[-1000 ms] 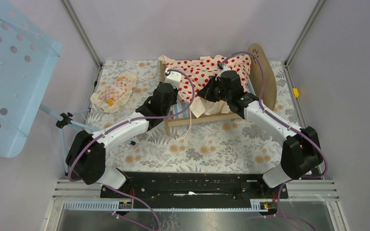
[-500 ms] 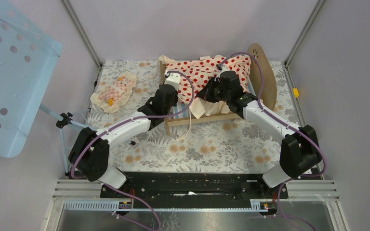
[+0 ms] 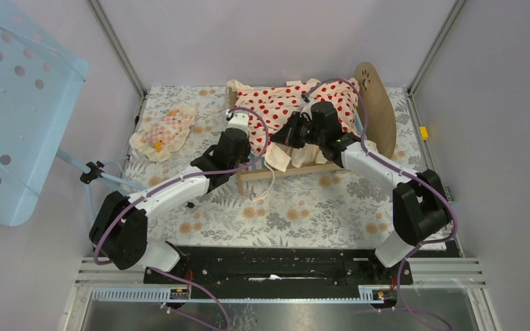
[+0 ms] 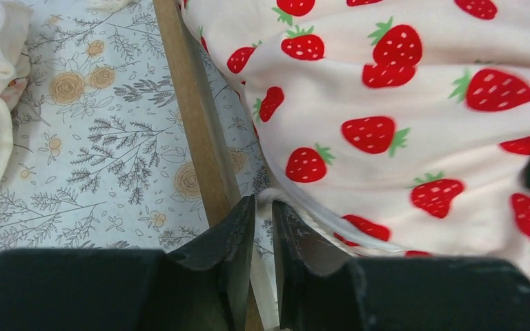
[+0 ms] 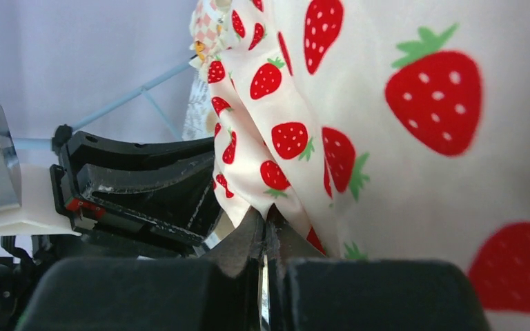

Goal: Set up the pet bed
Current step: Cross the ropes on the bed frame.

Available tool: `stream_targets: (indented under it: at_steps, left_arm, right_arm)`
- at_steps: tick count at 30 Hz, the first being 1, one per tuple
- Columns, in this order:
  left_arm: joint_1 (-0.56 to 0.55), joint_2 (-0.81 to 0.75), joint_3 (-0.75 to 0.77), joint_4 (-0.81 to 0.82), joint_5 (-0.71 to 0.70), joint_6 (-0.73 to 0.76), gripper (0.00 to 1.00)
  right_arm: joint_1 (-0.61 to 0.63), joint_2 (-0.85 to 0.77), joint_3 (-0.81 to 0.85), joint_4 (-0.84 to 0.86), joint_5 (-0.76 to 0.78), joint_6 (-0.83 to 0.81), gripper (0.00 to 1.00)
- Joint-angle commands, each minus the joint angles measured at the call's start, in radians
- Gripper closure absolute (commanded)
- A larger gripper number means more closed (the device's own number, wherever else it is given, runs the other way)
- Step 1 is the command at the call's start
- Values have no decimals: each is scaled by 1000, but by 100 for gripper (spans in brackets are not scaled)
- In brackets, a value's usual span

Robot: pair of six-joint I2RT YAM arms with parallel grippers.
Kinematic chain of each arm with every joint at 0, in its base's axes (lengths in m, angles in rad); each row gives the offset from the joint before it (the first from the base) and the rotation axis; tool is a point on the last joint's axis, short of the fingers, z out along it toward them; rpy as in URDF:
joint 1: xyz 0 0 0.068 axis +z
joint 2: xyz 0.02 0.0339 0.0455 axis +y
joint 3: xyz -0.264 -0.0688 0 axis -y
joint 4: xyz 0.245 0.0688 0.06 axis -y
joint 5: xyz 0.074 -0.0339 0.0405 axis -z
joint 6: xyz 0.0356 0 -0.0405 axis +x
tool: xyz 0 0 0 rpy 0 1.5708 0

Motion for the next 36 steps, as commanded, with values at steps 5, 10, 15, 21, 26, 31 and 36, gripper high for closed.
stream_targets:
  at_steps: [5,10,15,21,26,31,36]
  left_arm:
    - [9,-45,1,-72,-38,-49,64]
    - [9,-76,2,-97,-41,-71,53]
    - [9,-132,1,-122,-38,-101,53]
    - [9,-183,-2,-168,-82,-109,58]
    - [9,-199,-2,-181,-108,-109,55]
    - [9,-231,-7,-184,-107,-138,50]
    - [9,-303,-41,-186,-109,-166,45]
  right_arm:
    - [61,59,25,123,-43,133,100]
    - [63,59,15,105,-12,126,100]
    - [63,66,15,94,4,122,100]
    - [63,75,12,101,6,132,100]
    - [63,80,11,99,5,131,100]
    - [65,92,14,122,-7,159,100]
    - [90,118,47,140,-9,204,100]
